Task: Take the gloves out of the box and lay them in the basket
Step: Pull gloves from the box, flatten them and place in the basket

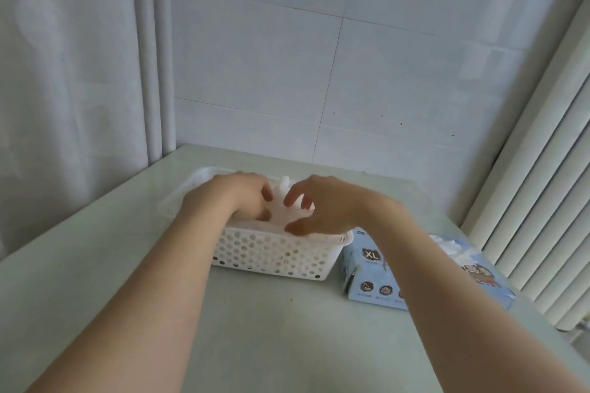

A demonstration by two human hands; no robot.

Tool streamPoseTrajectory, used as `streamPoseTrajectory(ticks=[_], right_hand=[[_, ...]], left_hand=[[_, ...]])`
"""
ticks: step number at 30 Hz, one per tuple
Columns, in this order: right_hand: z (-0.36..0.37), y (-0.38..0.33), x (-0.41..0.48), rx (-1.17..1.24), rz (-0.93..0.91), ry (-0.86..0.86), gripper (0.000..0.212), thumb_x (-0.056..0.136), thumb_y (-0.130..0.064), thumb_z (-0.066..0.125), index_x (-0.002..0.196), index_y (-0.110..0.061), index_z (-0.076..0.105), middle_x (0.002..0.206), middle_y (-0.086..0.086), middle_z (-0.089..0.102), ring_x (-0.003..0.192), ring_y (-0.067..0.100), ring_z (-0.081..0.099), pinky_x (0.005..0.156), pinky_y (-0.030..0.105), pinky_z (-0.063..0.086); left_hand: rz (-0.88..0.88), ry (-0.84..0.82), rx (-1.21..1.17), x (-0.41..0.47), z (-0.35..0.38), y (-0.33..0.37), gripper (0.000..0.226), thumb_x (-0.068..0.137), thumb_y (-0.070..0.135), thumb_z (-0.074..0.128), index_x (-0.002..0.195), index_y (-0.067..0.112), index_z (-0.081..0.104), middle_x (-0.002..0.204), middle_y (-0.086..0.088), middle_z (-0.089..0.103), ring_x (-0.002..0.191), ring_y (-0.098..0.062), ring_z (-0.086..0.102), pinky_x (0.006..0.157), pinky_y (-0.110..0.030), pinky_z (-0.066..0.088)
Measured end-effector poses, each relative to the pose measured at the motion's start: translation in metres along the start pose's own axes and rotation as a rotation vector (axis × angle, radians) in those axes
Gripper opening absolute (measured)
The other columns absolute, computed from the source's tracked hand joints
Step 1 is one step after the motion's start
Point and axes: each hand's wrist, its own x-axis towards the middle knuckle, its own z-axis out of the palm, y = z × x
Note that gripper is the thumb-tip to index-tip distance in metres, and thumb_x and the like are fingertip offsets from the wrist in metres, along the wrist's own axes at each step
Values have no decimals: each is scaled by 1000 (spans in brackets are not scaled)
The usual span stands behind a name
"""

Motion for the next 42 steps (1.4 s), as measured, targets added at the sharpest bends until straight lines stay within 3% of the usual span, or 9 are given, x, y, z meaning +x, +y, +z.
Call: streamPoseTrajectory(ticks=[4, 8, 16, 21, 25, 30, 35, 39, 42], right_hand=[[16, 2, 2, -27, 45, -19, 56, 93, -52, 74, 144, -33, 60, 127, -7, 59, 122, 22, 56, 100, 36, 49], [21, 6, 5, 18, 53, 22, 54, 89, -53, 78, 138, -33, 66, 123, -2, 66, 114, 21, 57, 100, 41, 54], [30, 30, -28, 328, -29, 635, 23, 103, -21, 58, 115, -25, 78, 107, -12, 76, 88, 4, 66, 81, 15, 51], [33, 64, -71, 443, 44, 925, 36, 95, 3, 45, 97, -15, 76, 79, -5, 72, 66, 4, 62, 58, 11, 41], [36, 95, -106, 562, 178, 1046, 43, 88, 11, 39, 86, -14, 74, 76, -4, 72, 73, 9, 65, 65, 21, 50], [54, 128, -138, 701, 323, 1035, 39, 85, 6, 46, 83, -22, 74, 81, -7, 75, 79, 7, 68, 74, 29, 55], [68, 137, -151, 571, 295, 817, 19, 87, -18, 70, 103, -25, 76, 97, -15, 73, 92, 0, 67, 71, 13, 49], [71, 133, -145, 332, 295, 694, 26, 85, -45, 70, 108, -36, 77, 100, -16, 70, 102, 15, 64, 94, 42, 51], [71, 136, -142, 436, 290, 791, 16, 99, -33, 69, 108, -27, 81, 95, -11, 74, 87, 16, 68, 81, 43, 58]], left_hand=[[-10, -193, 82, 1, 7, 6, 67, 101, 44, 63, 160, 39, 33, 165, 2, 37, 138, -26, 50, 100, -33, 43], [4, -176, 91, 3, 8, 7, 60, 101, 36, 62, 156, 37, 40, 160, 2, 43, 134, -25, 53, 104, -34, 45], [98, 300, 87, 3, 10, 42, 22, 94, 19, 48, 108, 21, 66, 118, -5, 63, 110, -32, 57, 98, -49, 49], [444, 526, -142, -25, 35, 101, 26, 100, 5, 48, 118, 17, 62, 118, -2, 59, 107, -20, 57, 88, -31, 46], [623, 530, -214, -36, 63, 135, 40, 98, -6, 50, 129, 17, 61, 127, 3, 53, 106, -16, 58, 94, -32, 50], [727, 447, -214, -49, 96, 159, 33, 108, 12, 45, 139, 16, 54, 138, 1, 56, 118, -19, 59, 99, -34, 49], [652, 471, -112, -50, 125, 162, 29, 110, 37, 39, 131, 20, 50, 127, 2, 58, 106, -19, 60, 78, -25, 38], [624, 508, -114, -48, 135, 157, 31, 108, 38, 42, 134, 21, 45, 131, 2, 58, 109, -18, 60, 74, -21, 30], [601, 535, -76, -48, 140, 157, 42, 108, 44, 38, 142, 20, 37, 129, 0, 61, 107, -20, 61, 74, -24, 34]])
